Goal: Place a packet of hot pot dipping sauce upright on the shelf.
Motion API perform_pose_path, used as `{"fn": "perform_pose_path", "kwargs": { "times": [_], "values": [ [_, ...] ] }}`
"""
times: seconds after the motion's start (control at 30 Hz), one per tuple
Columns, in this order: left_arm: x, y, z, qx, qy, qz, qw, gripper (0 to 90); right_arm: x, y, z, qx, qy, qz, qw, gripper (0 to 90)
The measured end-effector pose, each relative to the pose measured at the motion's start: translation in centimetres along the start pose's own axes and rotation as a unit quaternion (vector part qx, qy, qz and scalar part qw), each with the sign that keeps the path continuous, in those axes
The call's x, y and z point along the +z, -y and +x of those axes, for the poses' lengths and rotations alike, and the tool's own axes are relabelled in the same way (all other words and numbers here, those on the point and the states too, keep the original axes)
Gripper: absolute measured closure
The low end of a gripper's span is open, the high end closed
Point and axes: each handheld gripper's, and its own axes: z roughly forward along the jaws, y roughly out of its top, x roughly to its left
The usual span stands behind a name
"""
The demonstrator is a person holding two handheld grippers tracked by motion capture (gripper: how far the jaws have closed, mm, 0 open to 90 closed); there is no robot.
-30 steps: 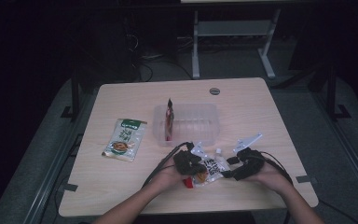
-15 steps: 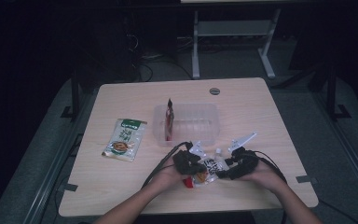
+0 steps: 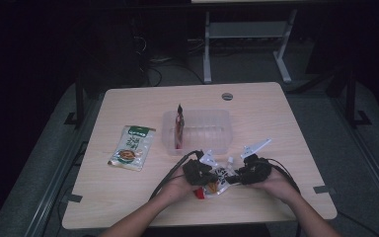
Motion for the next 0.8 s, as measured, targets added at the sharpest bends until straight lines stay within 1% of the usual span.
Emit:
{"fn": "perform_pose_path", "kwargs": {
  "times": [0.07, 0.13, 0.17, 0.27, 0.33, 0.4, 0.43, 0.47, 0.53, 0.6, 0.67, 0.7, 0.73, 0.77, 0.8],
  "values": [
    [-0.1, 0.1, 0.1, -0.002, 0.001, -0.002, 1.0000, 89.8, 0.0, -0.1, 0.1, -0.007, 0.002, -0.002, 1.0000, 77.6],
    [-0.1, 0.1, 0.1, -0.004, 0.002, -0.002, 1.0000, 89.8, 0.0, -0.1, 0.2, -0.007, 0.002, -0.002, 1.0000, 78.8],
    [-0.2, 0.1, 0.2, -0.010, 0.006, -0.006, 0.9999, 89.8, 0.0, -0.2, 0.2, -0.013, 0.004, -0.004, 0.9999, 81.3],
    [-0.3, 0.2, 0.3, -0.015, 0.011, -0.008, 0.9998, 89.8, 0.0, -0.3, 0.2, -0.019, 0.003, -0.004, 0.9998, 83.9],
    [-0.4, 0.2, 0.3, -0.012, 0.008, -0.011, 0.9998, 89.8, 0.0, -0.4, 0.2, -0.029, 0.004, -0.009, 0.9995, 85.4],
    [-0.6, 0.1, 0.3, -0.006, 0.008, -0.008, 0.9999, 89.7, -0.1, -0.5, 0.3, -0.033, 0.007, -0.011, 0.9994, 87.0],
    [-0.7, 0.1, 0.2, -0.007, 0.008, -0.009, 0.9999, 89.8, -0.2, -0.5, 0.4, -0.033, 0.007, -0.013, 0.9994, 87.4],
    [-0.9, 0.1, 0.2, -0.004, 0.006, -0.009, 0.9999, 89.8, -0.3, -0.5, 0.4, -0.032, 0.005, -0.015, 0.9994, 87.8],
    [-1.3, 0.1, 0.1, 0.001, 0.005, -0.010, 0.9999, 89.7, -0.4, -0.6, 0.4, -0.036, 0.003, -0.021, 0.9991, 88.4],
    [-1.8, 0.1, 0.0, 0.000, 0.003, -0.017, 0.9999, 89.8, -0.7, -0.7, 0.5, -0.033, -0.006, -0.027, 0.9991, 88.7],
    [-2.3, 0.1, -0.1, 0.006, 0.004, -0.017, 0.9998, 89.8, -0.9, -0.8, 0.5, -0.035, -0.011, -0.034, 0.9988, 88.8],
    [-2.6, 0.2, -0.2, 0.004, 0.003, -0.019, 0.9998, 89.8, -1.0, -0.8, 0.6, -0.035, -0.012, -0.039, 0.9986, 88.8],
    [-3.0, 0.3, -0.2, 0.009, 0.004, -0.018, 0.9998, 89.8, -1.2, -0.9, 0.6, -0.036, -0.014, -0.043, 0.9983, 88.8],
    [-3.4, 0.4, -0.3, 0.004, 0.004, -0.022, 0.9997, 89.8, -1.3, -1.0, 0.7, -0.036, -0.015, -0.049, 0.9980, 88.9],
    [-3.8, 0.5, -0.4, 0.001, 0.003, -0.025, 0.9997, 89.8, -1.4, -1.1, 0.7, -0.040, -0.017, -0.053, 0.9976, 88.9]
  ]
}}
